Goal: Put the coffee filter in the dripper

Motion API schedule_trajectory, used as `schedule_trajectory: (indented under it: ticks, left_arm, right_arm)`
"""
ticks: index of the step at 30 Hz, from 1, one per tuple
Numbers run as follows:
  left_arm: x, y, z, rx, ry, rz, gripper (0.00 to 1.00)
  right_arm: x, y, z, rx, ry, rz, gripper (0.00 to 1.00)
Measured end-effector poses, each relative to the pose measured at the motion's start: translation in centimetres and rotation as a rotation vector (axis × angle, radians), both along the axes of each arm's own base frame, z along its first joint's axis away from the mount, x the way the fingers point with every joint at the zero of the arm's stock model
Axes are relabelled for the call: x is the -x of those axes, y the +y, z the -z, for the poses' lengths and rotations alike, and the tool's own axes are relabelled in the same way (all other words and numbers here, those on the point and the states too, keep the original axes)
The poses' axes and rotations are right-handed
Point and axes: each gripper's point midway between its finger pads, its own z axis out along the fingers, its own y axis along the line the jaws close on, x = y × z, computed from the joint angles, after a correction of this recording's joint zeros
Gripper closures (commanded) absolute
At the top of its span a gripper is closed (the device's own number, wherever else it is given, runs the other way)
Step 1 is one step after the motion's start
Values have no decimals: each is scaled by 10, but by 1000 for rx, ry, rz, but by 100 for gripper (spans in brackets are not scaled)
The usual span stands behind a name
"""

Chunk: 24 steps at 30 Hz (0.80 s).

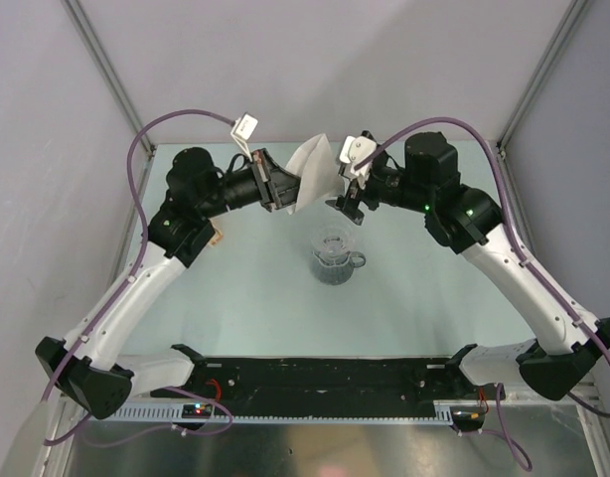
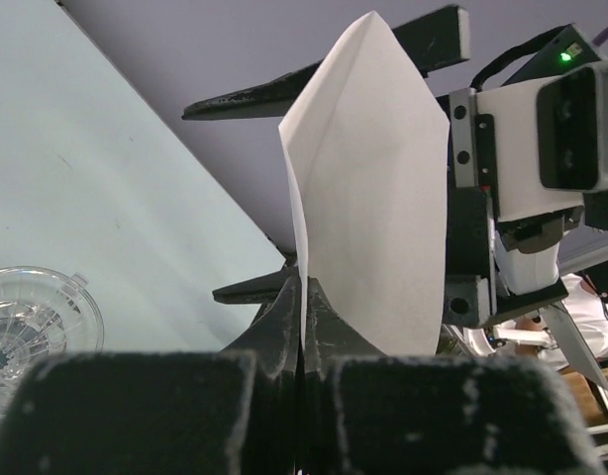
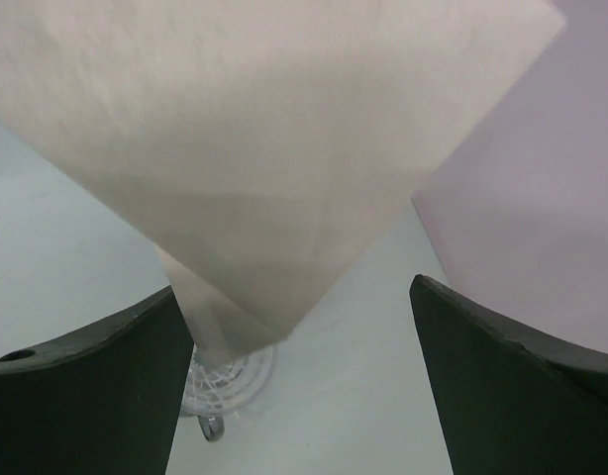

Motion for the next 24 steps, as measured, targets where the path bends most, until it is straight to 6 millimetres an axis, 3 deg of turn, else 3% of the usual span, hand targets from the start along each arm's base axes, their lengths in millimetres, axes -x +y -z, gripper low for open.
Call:
schedule_trajectory:
  ticks: [6, 15, 24]
  left_arm:
    - [-3, -1, 6, -21, 12, -32, 100]
    - [-13, -2, 15, -59, 10, -77, 100]
    - [-15, -1, 17, -76, -3, -88, 100]
  right_arm:
    - [3, 16, -10, -12, -34, -30, 9]
    - [11, 24, -24, -39, -67, -77, 38]
    - [15, 25, -24, -40, -71, -114, 45]
